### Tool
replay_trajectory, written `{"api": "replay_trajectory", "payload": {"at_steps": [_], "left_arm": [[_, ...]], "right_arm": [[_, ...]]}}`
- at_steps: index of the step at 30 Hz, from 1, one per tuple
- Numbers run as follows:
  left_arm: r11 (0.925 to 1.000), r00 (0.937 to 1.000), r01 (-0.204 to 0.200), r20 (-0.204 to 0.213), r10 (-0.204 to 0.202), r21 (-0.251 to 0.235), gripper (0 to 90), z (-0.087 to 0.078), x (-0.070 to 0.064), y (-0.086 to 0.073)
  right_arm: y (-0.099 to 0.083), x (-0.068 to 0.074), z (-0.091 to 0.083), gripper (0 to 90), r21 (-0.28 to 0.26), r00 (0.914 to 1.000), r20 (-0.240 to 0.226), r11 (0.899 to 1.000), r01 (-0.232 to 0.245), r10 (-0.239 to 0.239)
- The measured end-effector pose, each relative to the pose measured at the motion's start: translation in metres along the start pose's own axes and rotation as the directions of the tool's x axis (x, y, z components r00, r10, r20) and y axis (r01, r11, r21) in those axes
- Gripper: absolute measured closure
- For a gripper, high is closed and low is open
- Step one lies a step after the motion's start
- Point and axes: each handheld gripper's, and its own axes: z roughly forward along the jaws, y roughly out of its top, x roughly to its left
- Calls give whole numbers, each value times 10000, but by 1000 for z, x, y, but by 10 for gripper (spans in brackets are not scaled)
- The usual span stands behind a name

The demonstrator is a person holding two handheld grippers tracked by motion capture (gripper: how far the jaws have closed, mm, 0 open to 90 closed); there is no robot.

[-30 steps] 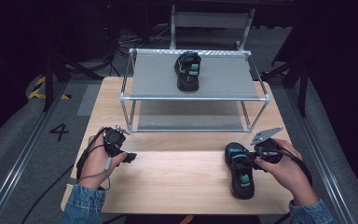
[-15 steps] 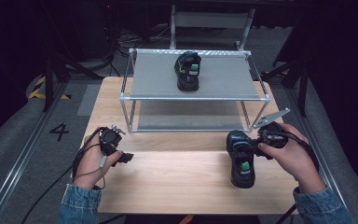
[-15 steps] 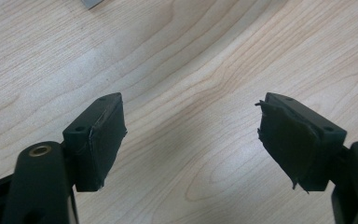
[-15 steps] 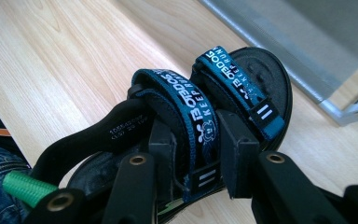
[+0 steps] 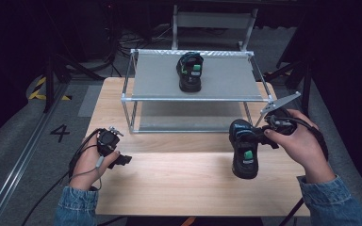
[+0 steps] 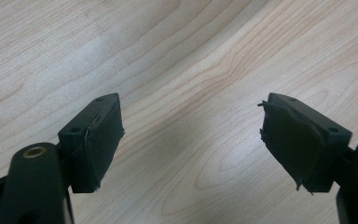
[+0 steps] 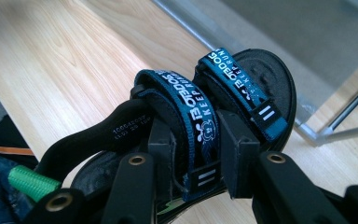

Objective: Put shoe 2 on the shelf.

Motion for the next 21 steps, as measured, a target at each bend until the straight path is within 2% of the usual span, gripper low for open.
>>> {"api": "replay_trajectory", "payload": {"at_steps": [6,14,21], "left_arm": [[9999,10000,88,-17,-88,-65,211,0,2,-2],[9999,9999,115,21,-114,-124,209,-2,5,-3],[9998,9999,146,42,-146,-168,208,-2,6,-3]], "right_arm": [[14,0,-14,692,-111,10000,63,9999,60,-60],[25,-4,-26,691,-520,9998,-168,9986,-105,96],[42,-4,-40,691,-790,9999,42,9968,101,-98]]}}
